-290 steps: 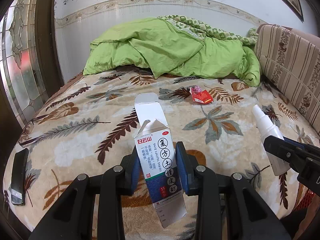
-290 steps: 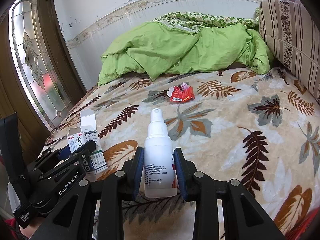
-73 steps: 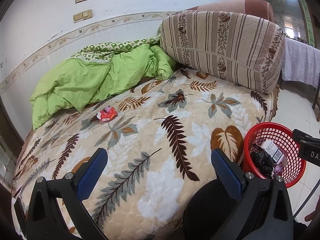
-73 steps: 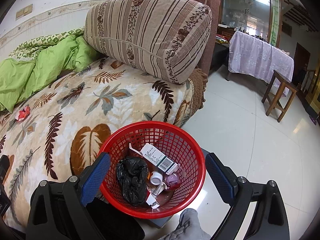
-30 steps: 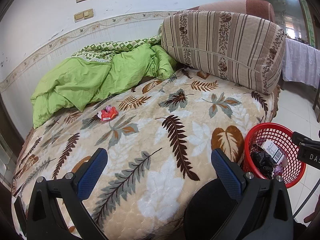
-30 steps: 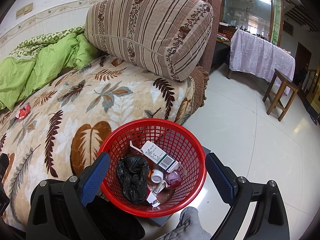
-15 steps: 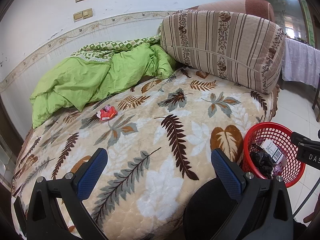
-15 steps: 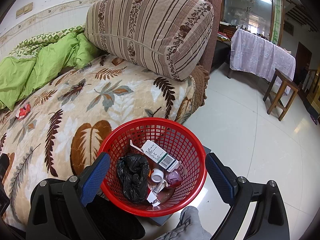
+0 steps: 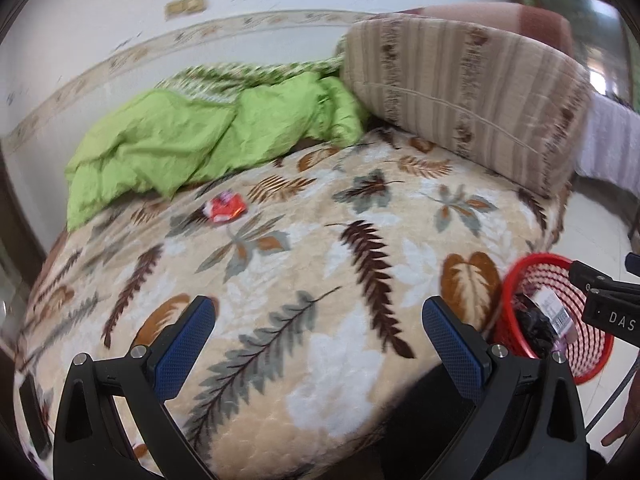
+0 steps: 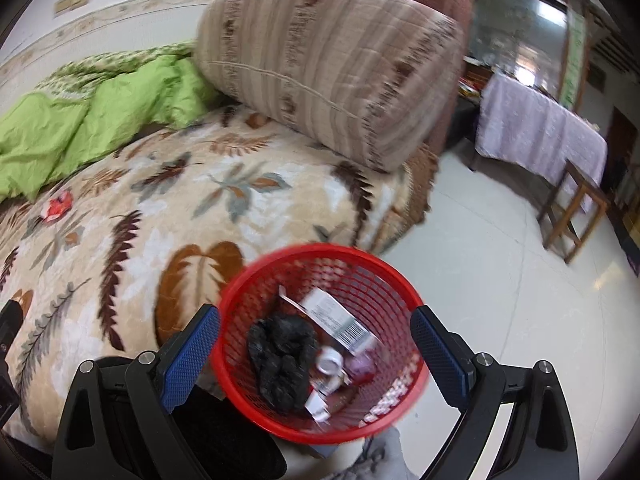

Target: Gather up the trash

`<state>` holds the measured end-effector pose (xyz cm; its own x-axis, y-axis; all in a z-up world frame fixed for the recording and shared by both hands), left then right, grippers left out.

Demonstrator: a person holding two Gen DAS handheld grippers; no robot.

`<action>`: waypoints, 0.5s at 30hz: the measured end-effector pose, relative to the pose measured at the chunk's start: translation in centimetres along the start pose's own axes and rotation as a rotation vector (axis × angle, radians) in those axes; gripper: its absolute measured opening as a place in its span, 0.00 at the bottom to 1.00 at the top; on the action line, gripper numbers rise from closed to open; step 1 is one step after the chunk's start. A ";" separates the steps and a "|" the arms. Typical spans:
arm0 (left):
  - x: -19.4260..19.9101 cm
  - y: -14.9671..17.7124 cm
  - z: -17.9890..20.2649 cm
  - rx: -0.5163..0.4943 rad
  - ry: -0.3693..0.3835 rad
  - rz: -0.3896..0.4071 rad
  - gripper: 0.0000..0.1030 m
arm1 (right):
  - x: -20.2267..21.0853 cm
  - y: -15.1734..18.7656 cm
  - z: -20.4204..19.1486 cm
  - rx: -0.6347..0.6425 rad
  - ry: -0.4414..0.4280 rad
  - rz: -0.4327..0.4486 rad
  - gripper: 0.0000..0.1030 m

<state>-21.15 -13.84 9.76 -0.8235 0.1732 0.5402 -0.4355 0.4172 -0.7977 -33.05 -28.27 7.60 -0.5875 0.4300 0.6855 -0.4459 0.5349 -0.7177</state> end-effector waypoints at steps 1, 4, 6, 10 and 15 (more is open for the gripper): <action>-0.6 -0.1 -0.8 0.021 -0.007 -0.018 1.00 | -0.4 -0.7 -1.0 0.025 -0.028 -0.003 0.94; -3.0 0.1 -3.9 0.107 -0.052 -0.090 1.00 | -2.0 -2.4 -4.2 0.084 -0.100 -0.017 0.94; -5.1 0.7 -6.5 0.172 -0.102 -0.155 1.00 | -3.7 -3.3 -7.2 0.132 -0.156 -0.048 0.94; -8.7 2.2 -10.7 0.251 -0.168 -0.268 1.00 | -7.6 -4.4 -13.4 0.210 -0.244 -0.133 0.94; -13.1 4.3 -14.1 0.305 -0.239 -0.393 1.00 | -13.8 -3.5 -20.7 0.287 -0.283 -0.218 0.94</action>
<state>-7.14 -1.75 3.08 -0.6218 -0.1653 0.7655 -0.7831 0.1258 -0.6090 -9.36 -21.03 3.21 -0.6023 0.0927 0.7929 -0.7256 0.3503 -0.5922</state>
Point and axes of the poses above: each gripper's, at about its wrist camera, not at the fingertips, and x roughly against the way its jaws point, z to its right, y to its underside, the point moved 3 cm from there along -x, roughly the way its jaws point, and after that the axes turned 15 degrees about -y, right-handed, at the moved point
